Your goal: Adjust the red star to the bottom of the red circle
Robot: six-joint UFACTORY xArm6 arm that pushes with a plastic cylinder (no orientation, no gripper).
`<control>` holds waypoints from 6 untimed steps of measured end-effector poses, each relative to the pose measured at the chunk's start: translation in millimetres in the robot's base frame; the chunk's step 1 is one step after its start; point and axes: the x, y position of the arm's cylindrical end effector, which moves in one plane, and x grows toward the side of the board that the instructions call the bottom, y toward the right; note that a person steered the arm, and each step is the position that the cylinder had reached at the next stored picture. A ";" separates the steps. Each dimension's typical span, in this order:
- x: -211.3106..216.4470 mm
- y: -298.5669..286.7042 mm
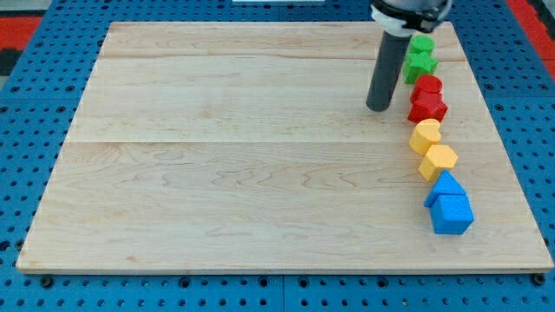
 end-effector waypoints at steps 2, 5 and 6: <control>-8.7 11.5; 14.2 25.5; 16.9 40.8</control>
